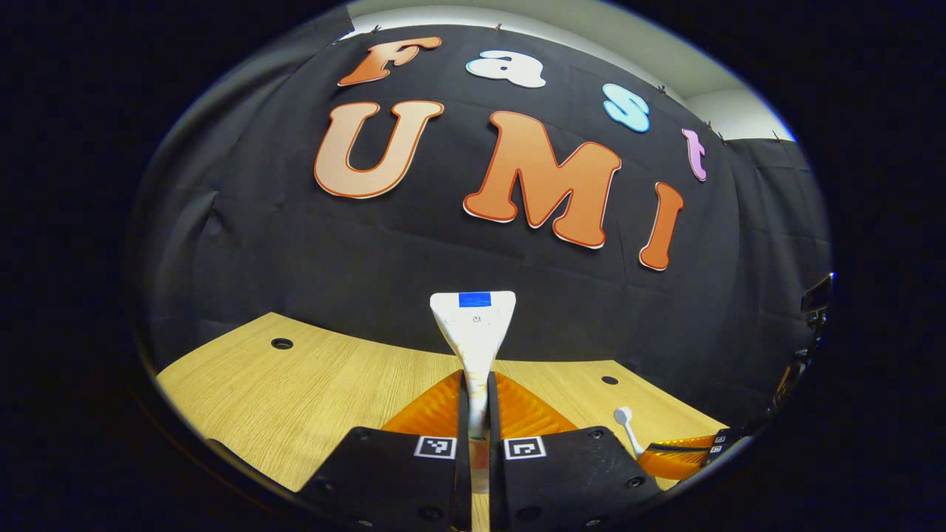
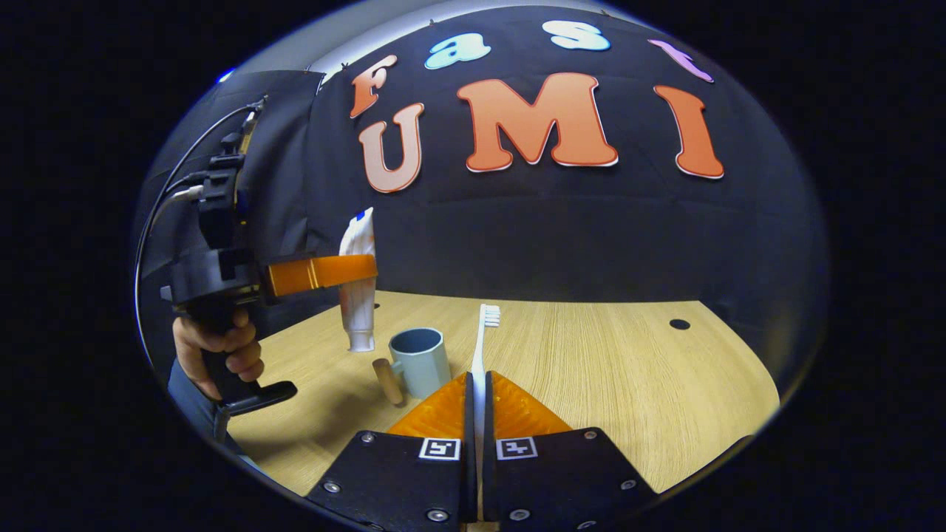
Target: Put the toothbrush and toothpaste on the desktop into the cup, then pick up the cup and place it on the coaster on the desktop.
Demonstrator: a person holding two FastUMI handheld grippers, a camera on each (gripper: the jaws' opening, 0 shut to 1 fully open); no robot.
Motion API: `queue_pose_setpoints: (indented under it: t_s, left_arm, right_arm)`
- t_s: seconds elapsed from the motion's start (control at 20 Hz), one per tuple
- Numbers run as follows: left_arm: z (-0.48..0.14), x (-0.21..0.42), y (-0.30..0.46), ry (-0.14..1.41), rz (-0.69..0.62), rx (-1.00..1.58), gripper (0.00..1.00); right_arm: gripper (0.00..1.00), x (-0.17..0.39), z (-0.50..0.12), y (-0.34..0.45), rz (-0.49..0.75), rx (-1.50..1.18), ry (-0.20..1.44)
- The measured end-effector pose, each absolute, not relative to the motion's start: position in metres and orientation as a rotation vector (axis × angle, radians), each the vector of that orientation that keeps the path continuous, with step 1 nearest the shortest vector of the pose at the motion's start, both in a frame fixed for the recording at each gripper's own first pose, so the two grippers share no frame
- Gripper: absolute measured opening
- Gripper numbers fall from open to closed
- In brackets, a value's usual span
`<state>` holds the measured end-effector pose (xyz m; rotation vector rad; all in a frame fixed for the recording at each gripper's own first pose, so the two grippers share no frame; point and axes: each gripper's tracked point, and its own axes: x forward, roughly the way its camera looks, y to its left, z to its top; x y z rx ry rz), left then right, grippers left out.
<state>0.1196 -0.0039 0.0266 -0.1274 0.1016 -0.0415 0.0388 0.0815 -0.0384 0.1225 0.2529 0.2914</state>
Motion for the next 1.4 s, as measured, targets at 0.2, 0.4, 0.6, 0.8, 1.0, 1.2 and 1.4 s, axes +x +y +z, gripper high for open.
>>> queue_pose_setpoints:
  t_s: [0.2, 0.4, 0.6, 0.8, 1.0, 1.2, 1.4]
  left_arm:
    - [0.021, 0.14, 0.009, 0.078, 0.029, -0.14, 0.09]
    - [0.008, 0.16, 0.016, 0.073, 0.048, -0.157, 0.09]
    - [-0.005, 0.175, 0.021, 0.074, 0.041, -0.193, 0.09]
    - [-0.013, 0.185, 0.024, 0.058, 0.034, -0.196, 0.09]
    - [-0.027, 0.186, 0.026, 0.062, 0.025, -0.192, 0.09]
    - [-0.039, 0.185, 0.028, 0.077, 0.031, -0.137, 0.1]
    - [-0.042, 0.181, 0.026, 0.084, 0.013, -0.147, 0.11]
  right_arm:
    - [0.04, 0.049, -0.014, 0.077, 0.272, 0.091, 0.166]
    - [0.04, 0.063, -0.001, 0.08, 0.273, 0.099, 0.123]
    - [0.03, 0.07, 0.008, 0.081, 0.276, 0.096, 0.09]
    - [0.03, 0.079, 0.013, 0.083, 0.275, 0.103, 0.067]
    - [0.03, 0.086, 0.03, 0.087, 0.274, 0.124, -0.012]
    - [0.03, 0.095, 0.04, 0.091, 0.278, 0.153, -0.058]
    - [0.03, 0.104, 0.041, 0.09, 0.265, 0.159, -0.052]
